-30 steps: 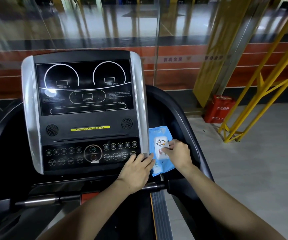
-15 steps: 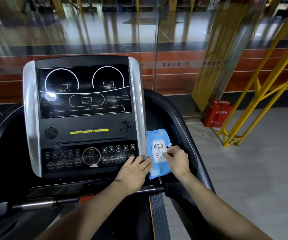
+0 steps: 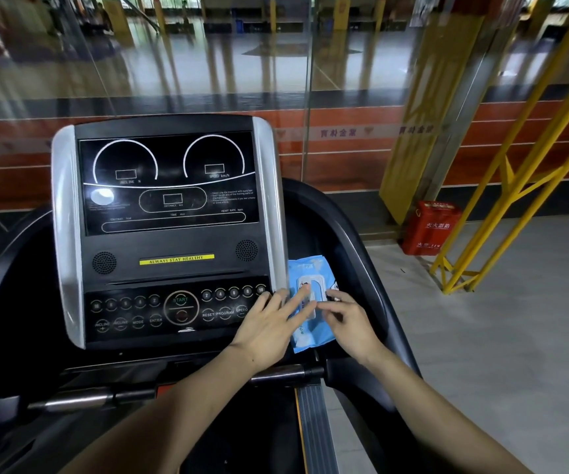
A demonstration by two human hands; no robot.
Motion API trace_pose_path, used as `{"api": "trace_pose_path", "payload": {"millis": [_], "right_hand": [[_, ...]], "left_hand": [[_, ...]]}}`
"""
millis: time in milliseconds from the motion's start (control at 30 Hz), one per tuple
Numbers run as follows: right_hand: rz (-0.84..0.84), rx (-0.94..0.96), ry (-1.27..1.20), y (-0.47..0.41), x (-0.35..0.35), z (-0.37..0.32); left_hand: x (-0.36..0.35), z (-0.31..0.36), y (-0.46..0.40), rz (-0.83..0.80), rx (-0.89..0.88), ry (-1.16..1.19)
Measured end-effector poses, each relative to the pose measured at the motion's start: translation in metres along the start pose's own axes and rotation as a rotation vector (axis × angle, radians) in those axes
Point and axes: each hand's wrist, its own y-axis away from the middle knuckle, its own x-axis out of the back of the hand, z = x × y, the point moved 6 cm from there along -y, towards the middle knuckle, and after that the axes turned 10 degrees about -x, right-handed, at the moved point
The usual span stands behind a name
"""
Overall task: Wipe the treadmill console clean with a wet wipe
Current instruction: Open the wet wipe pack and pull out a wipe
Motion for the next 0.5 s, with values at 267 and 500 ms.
{"api": "trace_pose_path", "payload": {"millis": [267, 500], "right_hand": [[-0.063, 0.078, 0.228, -0.004, -0.011, -0.001], [0.155, 0.057, 0.248, -0.025, 0.004, -0.02]], "left_hand": [[0.007, -0.01, 0.003, 0.014, -0.021, -0.064], [0.006, -0.017, 0.016, -0.03, 0.026, -0.072]]}}
